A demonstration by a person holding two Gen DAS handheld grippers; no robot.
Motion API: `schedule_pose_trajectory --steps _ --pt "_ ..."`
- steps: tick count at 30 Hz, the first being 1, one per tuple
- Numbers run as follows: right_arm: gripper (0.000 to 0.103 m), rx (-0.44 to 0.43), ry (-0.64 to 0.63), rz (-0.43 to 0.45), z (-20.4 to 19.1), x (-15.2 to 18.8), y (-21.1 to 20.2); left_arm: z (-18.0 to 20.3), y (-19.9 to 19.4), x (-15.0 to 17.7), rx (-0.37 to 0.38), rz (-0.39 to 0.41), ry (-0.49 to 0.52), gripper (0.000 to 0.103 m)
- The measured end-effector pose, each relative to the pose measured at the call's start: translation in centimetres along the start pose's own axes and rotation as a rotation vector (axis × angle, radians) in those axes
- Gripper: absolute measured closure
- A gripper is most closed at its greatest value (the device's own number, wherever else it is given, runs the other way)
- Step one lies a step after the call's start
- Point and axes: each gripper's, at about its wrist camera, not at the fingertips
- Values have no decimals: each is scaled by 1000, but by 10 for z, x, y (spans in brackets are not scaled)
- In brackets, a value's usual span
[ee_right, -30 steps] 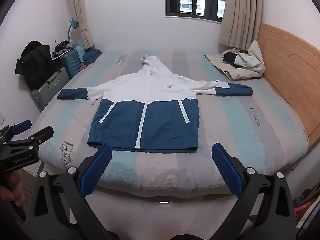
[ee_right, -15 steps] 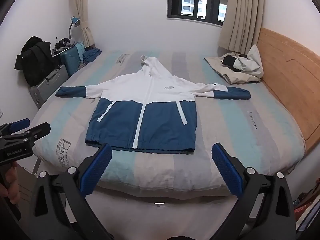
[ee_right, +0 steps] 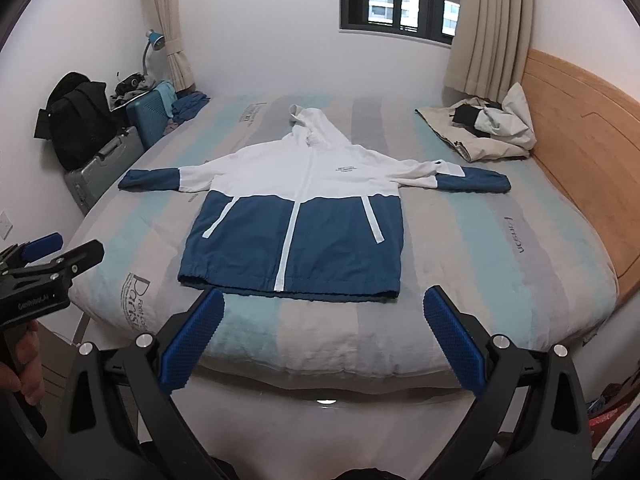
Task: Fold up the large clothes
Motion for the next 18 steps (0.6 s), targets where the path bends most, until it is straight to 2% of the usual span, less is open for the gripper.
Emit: schedule_pose_trajectory --steps 18 --pt "7 -16 -4 -4 2 0 1 0 -7 -1 34 -5 6 6"
Point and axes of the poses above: each gripper's, at about its wrist camera, not at the fingertips, and y roughly the way its jaws point, z to its right, x to its underside, and after that the axes turned 7 degrees about x, right-handed
